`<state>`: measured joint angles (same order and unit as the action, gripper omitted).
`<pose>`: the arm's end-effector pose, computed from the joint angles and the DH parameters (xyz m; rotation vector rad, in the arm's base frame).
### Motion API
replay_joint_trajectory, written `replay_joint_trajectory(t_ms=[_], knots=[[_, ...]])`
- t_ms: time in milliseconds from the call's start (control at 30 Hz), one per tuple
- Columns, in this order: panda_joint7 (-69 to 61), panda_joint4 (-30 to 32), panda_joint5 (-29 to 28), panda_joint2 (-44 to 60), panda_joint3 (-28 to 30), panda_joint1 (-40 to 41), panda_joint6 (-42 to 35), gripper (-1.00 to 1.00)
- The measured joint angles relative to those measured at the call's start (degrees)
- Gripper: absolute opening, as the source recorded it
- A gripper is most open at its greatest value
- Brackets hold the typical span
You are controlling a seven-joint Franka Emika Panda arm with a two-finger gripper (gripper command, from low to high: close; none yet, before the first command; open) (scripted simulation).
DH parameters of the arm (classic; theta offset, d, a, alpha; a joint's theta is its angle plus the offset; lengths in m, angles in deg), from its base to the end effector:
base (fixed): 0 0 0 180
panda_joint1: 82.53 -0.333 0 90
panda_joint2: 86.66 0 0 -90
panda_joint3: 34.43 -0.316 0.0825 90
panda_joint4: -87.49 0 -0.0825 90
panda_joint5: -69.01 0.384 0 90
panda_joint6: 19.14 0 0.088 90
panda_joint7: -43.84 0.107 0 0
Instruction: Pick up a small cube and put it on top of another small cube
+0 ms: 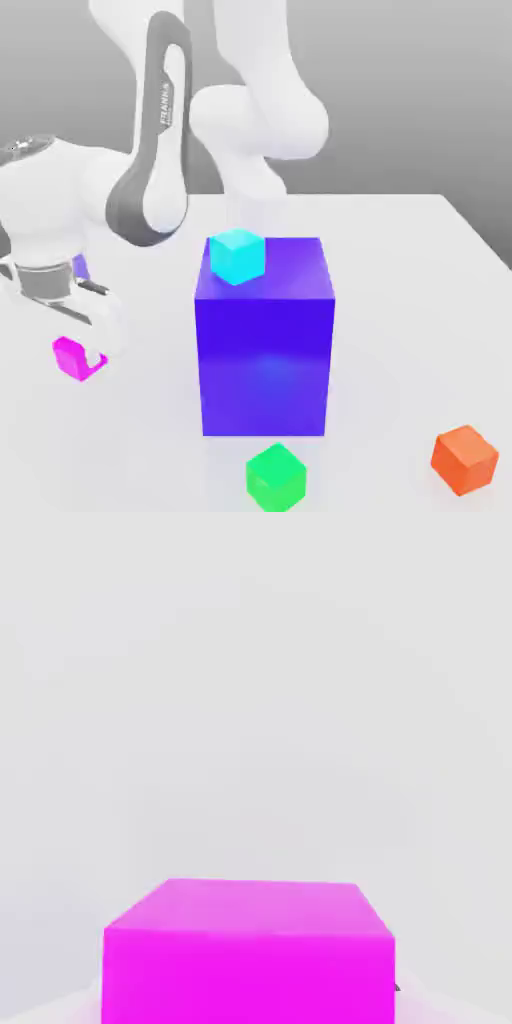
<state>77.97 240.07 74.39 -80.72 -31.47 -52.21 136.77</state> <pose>0.3448 -0.2311 0.2008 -2.5103 1.8360 0.0706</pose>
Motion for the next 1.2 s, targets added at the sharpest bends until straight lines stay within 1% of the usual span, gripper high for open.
replay_joint_trajectory(t_ms=[800,1000,1067,1200], knots=[[-16.79,-9.45,-7.08,1.6,-14.02,-12.34,-7.14,-1.0],[-21.48,-10.73,-8.6,1.25,-17.98,-15.72,-8.12,-1.0],[-22.38,-9.58,-9.1,1.24,-18.78,-16.51,-6.37,-1.0],[-19.46,-9.58,-13.69,8.15,-16.71,-18.23,0.51,-1.0]])
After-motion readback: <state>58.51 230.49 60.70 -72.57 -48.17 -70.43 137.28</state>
